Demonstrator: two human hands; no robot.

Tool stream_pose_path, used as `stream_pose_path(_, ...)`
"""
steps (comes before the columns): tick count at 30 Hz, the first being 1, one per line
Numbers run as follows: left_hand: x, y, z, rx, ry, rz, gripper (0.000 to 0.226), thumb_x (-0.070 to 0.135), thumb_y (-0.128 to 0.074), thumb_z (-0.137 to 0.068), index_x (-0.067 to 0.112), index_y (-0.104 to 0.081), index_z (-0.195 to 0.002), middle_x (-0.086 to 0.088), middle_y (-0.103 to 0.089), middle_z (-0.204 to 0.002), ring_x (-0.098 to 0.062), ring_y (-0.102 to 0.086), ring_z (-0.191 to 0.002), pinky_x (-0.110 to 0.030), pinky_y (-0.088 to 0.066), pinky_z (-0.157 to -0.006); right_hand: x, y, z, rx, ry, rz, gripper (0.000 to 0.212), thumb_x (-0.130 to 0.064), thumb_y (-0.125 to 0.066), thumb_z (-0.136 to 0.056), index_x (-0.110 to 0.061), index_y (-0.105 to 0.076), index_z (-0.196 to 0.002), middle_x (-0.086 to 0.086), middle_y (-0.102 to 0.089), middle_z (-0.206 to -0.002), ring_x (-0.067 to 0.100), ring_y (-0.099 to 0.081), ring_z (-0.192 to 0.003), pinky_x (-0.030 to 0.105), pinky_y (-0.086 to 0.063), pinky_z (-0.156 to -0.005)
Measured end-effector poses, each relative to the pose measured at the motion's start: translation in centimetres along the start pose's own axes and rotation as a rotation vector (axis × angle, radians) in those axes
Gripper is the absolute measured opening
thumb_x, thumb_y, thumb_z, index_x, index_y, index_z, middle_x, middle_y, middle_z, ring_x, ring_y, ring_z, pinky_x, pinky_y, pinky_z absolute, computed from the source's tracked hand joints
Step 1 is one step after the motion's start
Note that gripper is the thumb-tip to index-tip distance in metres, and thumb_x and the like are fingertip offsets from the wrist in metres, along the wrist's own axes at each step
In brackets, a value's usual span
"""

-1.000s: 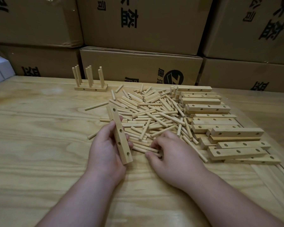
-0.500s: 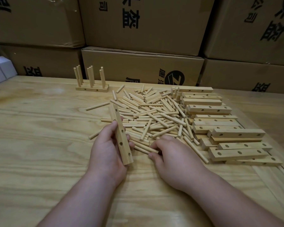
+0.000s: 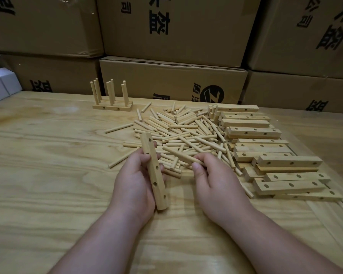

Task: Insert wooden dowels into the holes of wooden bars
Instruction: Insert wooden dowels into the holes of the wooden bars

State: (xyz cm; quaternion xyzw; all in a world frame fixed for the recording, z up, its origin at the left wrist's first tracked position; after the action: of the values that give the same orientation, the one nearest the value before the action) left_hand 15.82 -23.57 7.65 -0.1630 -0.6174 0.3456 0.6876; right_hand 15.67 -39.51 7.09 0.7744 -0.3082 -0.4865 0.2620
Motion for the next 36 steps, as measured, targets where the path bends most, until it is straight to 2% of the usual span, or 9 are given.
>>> stream_pose_path(3, -0.2, 0.1, 0.0, -0.038, -0.007, -0.059, 0.034, 0.014, -0.044, -0.096, 0.013, -0.073, -0.111, 0.0, -0.063, -0.074, -0.014, -0.052, -0.058, -0.027, -0.041, -0.054, 0.2, 0.1, 0.0, 0.053, 0.014, -0.074, 0.016, -0.033, -0.047, -0.102, -0.033, -0.059, -0.112, -0.022, -0.059, -0.097, -0.007, -0.053, -0.095, 0.01, -0.038, -0.073)
stream_pose_path(8, -0.3, 0.4, 0.1, -0.029, -0.046, -0.186, 0.038, 0.047, -0.053, -0.1, 0.024, -0.082, -0.096, 0.004, -0.066, -0.074, -0.01, -0.057, -0.059, -0.028, -0.047, -0.055, 0.2, 0.4, -0.2, 0.121, 0.062, -0.143, 0.024, -0.029, -0.052, -0.101, -0.027, -0.065, -0.121, -0.019, -0.064, -0.104, -0.002, -0.058, -0.099, 0.019, -0.047, -0.084)
stream_pose_path(11, -0.2, 0.3, 0.3, -0.052, -0.051, -0.196, 0.035, 0.05, -0.062, -0.093, 0.022, -0.082, -0.091, 0.003, -0.064, -0.068, -0.01, -0.059, -0.057, -0.027, -0.049, -0.052, 0.1, 0.5, -0.2, 0.132, 0.097, -0.145, 0.026, -0.027, -0.054, -0.1, -0.03, -0.066, -0.123, -0.022, -0.062, -0.105, -0.002, -0.058, -0.099, 0.015, -0.046, -0.083)
stream_pose_path(15, 0.1, -0.1, 1.0, -0.131, -0.069, -0.195, 0.029, 0.048, -0.066, -0.083, 0.025, -0.079, -0.07, 0.001, -0.063, -0.059, -0.011, -0.06, -0.048, -0.023, -0.049, -0.044, 0.1, 0.6, -0.2, 0.17, 0.131, -0.154, 0.025, -0.022, -0.059, -0.099, -0.028, -0.068, -0.12, -0.024, -0.06, -0.101, -0.002, -0.058, -0.098, 0.005, -0.04, -0.079)
stream_pose_path(17, 0.1, -0.2, 1.1, -0.143, -0.072, -0.2, 0.028, 0.047, -0.067, -0.083, 0.026, -0.077, -0.067, 0.001, -0.063, -0.059, -0.011, -0.059, -0.048, -0.023, -0.049, -0.045, 0.0, 0.7, -0.2, 0.192, 0.149, -0.165, 0.023, -0.022, -0.06, -0.098, -0.027, -0.069, -0.118, -0.025, -0.061, -0.102, -0.003, -0.059, -0.098, 0.004, -0.04, -0.079)
stream_pose_path(21, -0.1, 0.0, 0.6, -0.056, -0.066, -0.217, 0.028, 0.046, -0.068, -0.086, 0.023, -0.077, -0.075, -0.005, -0.064, -0.064, -0.013, -0.061, -0.055, -0.025, -0.055, -0.052, -0.2, 0.9, -0.2, 0.251, 0.17, -0.164, 0.021, -0.024, -0.058, -0.096, -0.023, -0.07, -0.113, -0.029, -0.059, -0.104, -0.013, -0.053, -0.103, 0.0, -0.035, -0.082)
stream_pose_path(23, -0.1, 0.1, 0.6, -0.054, -0.057, -0.195, 0.028, 0.047, -0.07, -0.082, 0.02, -0.077, -0.082, -0.01, -0.066, -0.067, -0.015, -0.065, -0.057, -0.025, -0.056, -0.054, -0.2, 1.0, -0.2, 0.262, 0.171, -0.159, 0.022, -0.025, -0.057, -0.095, -0.023, -0.07, -0.112, -0.03, -0.058, -0.103, -0.016, -0.051, -0.103, -0.002, -0.033, -0.083)
stream_pose_path(32, -0.3, 0.1, 0.6, -0.073, -0.068, -0.178, 0.039, 0.044, -0.076, -0.073, 0.018, -0.073, -0.102, -0.005, -0.068, -0.076, -0.013, -0.067, -0.064, -0.026, -0.057, -0.057, -0.2, 1.1, -0.2, 0.248, 0.207, -0.149, 0.02, -0.025, -0.056, -0.096, -0.019, -0.071, -0.109, -0.02, -0.062, -0.1, -0.011, -0.053, -0.102, 0.001, -0.034, -0.084)
stream_pose_path(36, -0.3, 0.2, 0.4, -0.062, -0.06, -0.18, 0.033, 0.044, -0.076, -0.071, 0.021, -0.078, -0.094, -0.007, -0.069, -0.076, -0.014, -0.067, -0.063, -0.025, -0.057, -0.056, -0.1, 1.1, -0.2, 0.228, 0.22, -0.165, 0.02, -0.023, -0.054, -0.097, -0.019, -0.069, -0.11, -0.017, -0.063, -0.101, -0.011, -0.052, -0.103, 0.0, -0.033, -0.084)
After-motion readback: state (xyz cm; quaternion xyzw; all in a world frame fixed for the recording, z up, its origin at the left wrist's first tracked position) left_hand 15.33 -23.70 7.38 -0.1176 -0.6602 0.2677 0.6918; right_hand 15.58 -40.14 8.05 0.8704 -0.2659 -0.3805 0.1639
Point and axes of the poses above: each hand's wrist, its own z-axis away from the middle knuckle, its own y-axis out of the back of the hand, x = y × z, the point moved 1 cm from there along -z, towards the middle knuckle
